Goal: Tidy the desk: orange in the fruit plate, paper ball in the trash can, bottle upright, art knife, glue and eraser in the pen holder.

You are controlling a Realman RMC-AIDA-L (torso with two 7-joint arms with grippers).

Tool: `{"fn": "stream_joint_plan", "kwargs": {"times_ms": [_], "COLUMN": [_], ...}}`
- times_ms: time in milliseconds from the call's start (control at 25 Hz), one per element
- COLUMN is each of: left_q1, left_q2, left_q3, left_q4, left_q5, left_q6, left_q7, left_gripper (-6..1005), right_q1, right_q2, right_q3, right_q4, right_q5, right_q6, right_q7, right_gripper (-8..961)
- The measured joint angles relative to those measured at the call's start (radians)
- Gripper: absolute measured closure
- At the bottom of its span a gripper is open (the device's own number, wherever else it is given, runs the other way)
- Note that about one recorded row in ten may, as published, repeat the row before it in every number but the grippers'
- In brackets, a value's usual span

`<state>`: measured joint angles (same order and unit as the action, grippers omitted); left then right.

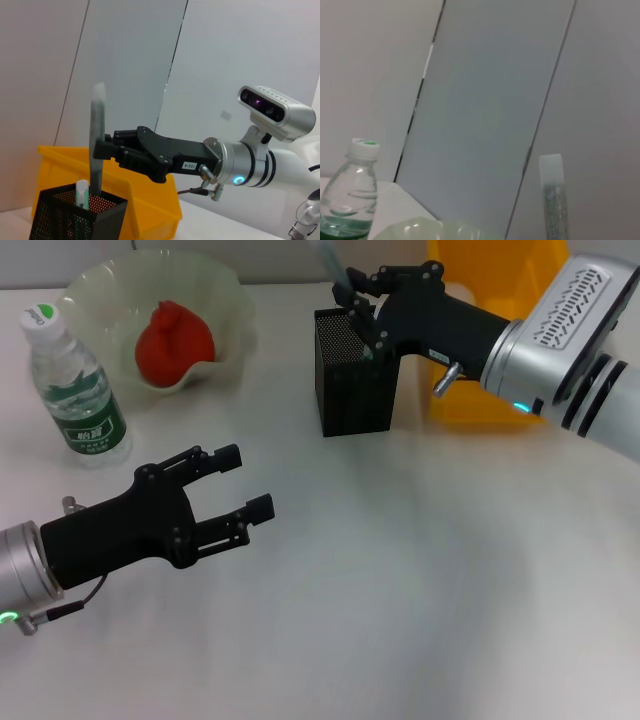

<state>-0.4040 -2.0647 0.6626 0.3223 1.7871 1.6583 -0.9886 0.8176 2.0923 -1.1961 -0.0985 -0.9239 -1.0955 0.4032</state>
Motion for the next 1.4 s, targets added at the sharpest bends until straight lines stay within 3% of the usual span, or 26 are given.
{"fn": "stream_joint_plan", "kwargs": {"times_ms": [1000,1400], "left_q1": [-0.003,0.003], "left_q2": [0.003,0.001], "left_q3": [0.001,0.003], "left_q4": [0.017,0.025], "left_q5": [0.001,0.002], "left_q6": [0.013,0.018], "left_q7": [-0.004,-0.007], "left_gripper": [198,198], "right_q1": [-0.012,-0.028], "right_q2": [0.000,0.000], "right_q3": [0.002,0.003], "right_q4": [0.002,-0.001], "right_q5": [0.009,0.038], "right_q6": [-0.008,-0.024], "right_q7": [0.061,0.083], "right_gripper": [692,467]}}
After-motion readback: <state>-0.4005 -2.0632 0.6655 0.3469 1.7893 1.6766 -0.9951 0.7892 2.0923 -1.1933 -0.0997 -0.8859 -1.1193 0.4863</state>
